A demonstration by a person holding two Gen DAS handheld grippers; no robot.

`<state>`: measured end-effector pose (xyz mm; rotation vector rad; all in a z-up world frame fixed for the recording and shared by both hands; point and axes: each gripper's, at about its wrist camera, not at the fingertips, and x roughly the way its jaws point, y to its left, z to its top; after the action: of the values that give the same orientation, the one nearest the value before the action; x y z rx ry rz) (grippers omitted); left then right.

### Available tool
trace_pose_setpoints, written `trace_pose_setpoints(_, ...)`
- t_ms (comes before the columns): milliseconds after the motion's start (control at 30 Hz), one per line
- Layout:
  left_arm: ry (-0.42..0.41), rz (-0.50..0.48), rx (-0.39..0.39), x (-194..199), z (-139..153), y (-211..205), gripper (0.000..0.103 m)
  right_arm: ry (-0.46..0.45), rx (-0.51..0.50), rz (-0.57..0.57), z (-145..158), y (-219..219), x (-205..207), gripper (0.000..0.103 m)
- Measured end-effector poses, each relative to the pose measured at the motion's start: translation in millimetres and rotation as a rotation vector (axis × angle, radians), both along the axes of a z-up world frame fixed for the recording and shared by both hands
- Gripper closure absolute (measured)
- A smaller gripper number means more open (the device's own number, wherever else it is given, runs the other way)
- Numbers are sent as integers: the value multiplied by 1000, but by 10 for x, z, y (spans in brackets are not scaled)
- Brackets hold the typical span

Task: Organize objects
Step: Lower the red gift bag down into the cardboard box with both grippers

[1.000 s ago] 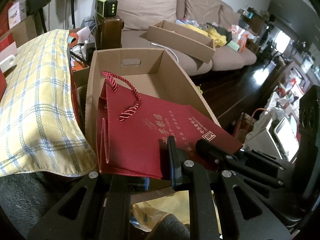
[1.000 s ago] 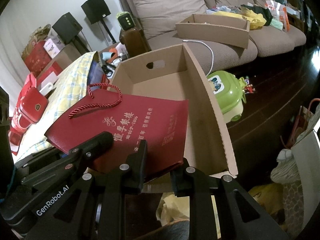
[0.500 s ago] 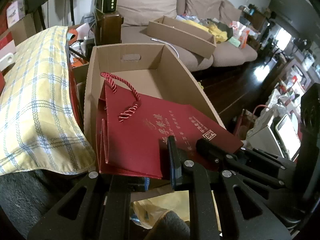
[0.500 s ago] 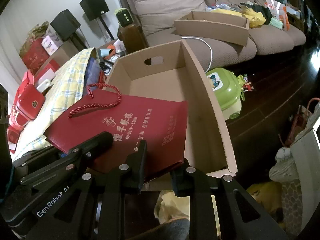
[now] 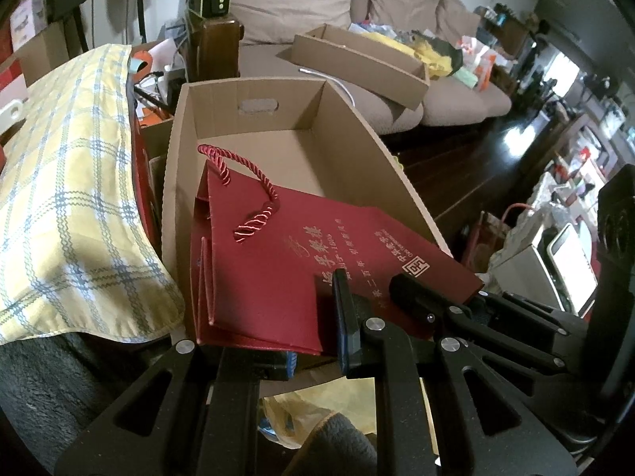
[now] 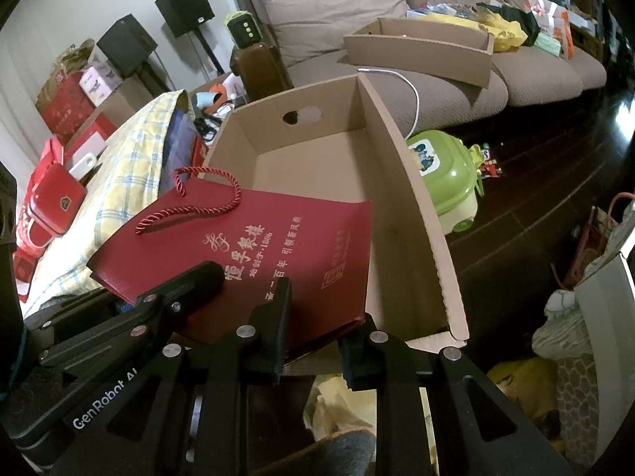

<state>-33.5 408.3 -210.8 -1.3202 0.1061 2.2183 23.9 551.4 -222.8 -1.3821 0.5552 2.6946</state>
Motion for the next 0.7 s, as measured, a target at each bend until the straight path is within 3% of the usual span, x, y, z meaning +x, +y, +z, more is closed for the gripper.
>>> trace_pose_setpoints(700,-31,-10,-8,-27,-72,41,86,-25,-11,-27,-33,53,7,82)
